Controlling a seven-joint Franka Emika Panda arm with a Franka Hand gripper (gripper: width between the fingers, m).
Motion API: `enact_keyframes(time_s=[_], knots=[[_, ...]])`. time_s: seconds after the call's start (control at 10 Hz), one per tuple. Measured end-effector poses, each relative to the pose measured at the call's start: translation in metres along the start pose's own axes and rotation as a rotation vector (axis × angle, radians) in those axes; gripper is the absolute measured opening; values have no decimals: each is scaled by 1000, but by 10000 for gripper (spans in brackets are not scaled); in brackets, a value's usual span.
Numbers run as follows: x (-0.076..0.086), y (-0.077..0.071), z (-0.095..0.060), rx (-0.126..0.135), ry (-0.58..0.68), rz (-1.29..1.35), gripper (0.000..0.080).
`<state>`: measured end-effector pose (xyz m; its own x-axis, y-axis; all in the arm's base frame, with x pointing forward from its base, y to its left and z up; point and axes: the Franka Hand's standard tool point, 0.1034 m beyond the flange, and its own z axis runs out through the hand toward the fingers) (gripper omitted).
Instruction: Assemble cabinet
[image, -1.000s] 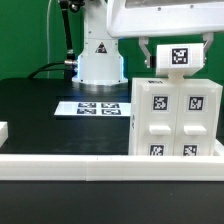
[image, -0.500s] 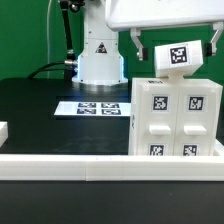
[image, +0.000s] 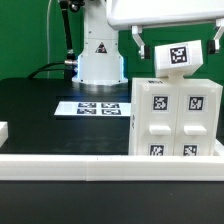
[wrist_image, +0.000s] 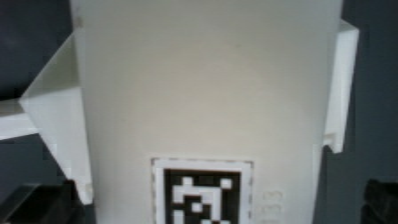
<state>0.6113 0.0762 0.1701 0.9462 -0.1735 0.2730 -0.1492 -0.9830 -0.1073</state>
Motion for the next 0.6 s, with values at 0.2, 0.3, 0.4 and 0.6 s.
enact_keyframes(time_s=[0.2,0.3,0.4,0.6], knots=[[0,5,6,-6,7,2,797],[0,8,9,-9,7,2,797],[1,9,8,-9,1,5,797],[4,9,6,-8,2,6,767]])
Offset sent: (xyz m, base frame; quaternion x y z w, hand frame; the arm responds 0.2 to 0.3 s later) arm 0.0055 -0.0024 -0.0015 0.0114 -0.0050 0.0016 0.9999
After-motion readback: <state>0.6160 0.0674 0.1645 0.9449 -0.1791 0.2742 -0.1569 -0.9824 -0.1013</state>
